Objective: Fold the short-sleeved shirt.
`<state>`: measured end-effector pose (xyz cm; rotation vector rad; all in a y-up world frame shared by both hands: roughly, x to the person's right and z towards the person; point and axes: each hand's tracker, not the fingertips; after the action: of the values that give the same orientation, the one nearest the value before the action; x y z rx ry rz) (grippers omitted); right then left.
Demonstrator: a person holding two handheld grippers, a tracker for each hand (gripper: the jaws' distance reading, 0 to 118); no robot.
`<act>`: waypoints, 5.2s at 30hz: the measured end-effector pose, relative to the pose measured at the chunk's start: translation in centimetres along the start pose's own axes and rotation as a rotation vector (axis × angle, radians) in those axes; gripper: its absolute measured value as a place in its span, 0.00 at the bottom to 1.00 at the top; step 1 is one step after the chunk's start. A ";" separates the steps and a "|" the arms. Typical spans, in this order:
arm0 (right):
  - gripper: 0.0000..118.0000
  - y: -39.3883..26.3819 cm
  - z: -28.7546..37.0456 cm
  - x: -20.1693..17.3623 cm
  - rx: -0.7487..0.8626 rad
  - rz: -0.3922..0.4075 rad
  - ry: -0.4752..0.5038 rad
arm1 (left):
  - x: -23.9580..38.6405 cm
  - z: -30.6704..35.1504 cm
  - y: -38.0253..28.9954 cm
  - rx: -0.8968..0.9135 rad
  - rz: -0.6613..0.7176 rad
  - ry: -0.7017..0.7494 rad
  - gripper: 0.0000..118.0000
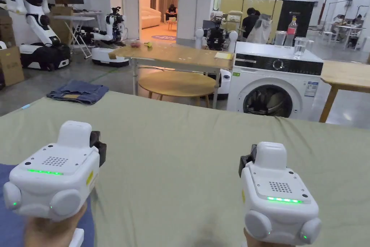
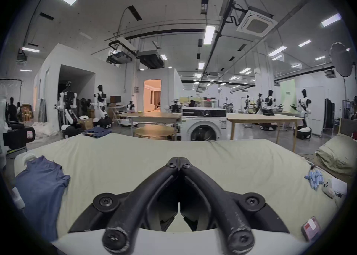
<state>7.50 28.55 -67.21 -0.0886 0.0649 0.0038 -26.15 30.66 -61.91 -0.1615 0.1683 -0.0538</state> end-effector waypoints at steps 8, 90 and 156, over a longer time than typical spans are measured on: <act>0.00 -2.2 -1.2 -7.2 -0.083 0.015 0.164 | -10.8 0.5 -1.8 -0.319 0.099 0.115 0.00; 0.00 -4.0 9.6 21.0 -0.208 -0.078 -0.343 | 33.8 -3.0 -0.6 -0.510 -0.087 -0.991 0.42; 0.49 -9.5 -12.1 24.2 -0.896 -0.169 -0.102 | 7.0 -12.8 -3.8 -0.613 0.036 -0.344 0.01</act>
<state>30.93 18.07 -80.00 -0.9891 -0.0509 -0.1320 -21.63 24.44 -74.90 -0.7735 -0.1626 0.0634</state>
